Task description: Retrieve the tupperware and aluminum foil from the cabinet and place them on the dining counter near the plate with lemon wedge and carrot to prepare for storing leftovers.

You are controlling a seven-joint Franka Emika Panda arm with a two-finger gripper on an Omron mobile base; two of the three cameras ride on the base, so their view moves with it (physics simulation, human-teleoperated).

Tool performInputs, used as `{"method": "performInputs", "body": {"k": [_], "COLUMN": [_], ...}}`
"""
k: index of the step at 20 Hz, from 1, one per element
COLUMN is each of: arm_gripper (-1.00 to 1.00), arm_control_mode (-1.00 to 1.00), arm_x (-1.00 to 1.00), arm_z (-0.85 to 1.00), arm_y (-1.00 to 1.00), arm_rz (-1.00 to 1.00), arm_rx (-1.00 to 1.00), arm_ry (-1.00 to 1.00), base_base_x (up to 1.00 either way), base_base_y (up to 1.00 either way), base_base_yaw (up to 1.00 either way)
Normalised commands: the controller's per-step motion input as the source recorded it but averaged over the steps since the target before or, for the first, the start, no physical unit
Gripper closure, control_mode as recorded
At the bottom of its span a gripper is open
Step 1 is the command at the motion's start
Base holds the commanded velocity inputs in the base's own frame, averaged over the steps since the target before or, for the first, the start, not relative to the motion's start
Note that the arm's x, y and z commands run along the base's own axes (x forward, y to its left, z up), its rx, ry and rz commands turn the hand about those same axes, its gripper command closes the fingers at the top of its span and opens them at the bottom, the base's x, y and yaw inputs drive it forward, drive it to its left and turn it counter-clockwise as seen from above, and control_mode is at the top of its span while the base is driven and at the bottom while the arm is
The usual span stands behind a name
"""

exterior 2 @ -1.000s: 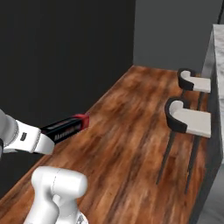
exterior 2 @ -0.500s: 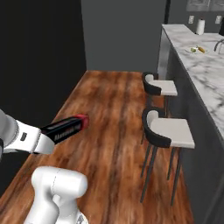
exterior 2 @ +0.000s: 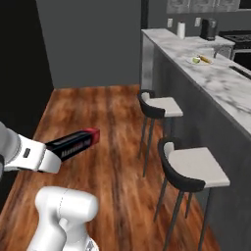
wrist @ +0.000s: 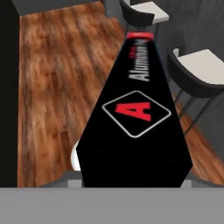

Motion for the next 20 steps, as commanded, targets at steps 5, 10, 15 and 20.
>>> {"method": "performInputs", "body": {"k": [5,10,15,20], "arm_gripper": [1.00,1.00,1.00,1.00], "arm_control_mode": [1.00,1.00,1.00,1.00], "arm_x": [0.00,0.00,0.00,0.00], "arm_z": [0.00,0.00,0.00,0.00], "arm_y": [0.00,0.00,0.00,0.00], "arm_rz": [0.00,0.00,0.00,0.00], "arm_rx": [0.00,0.00,0.00,0.00], "arm_ry": [0.00,0.00,0.00,0.00], "base_base_x": [1.00,1.00,0.99,0.89], "base_base_y": [0.84,0.72,0.54,0.46], "base_base_yaw": [-0.43,-0.46,-0.51,-0.54]}}
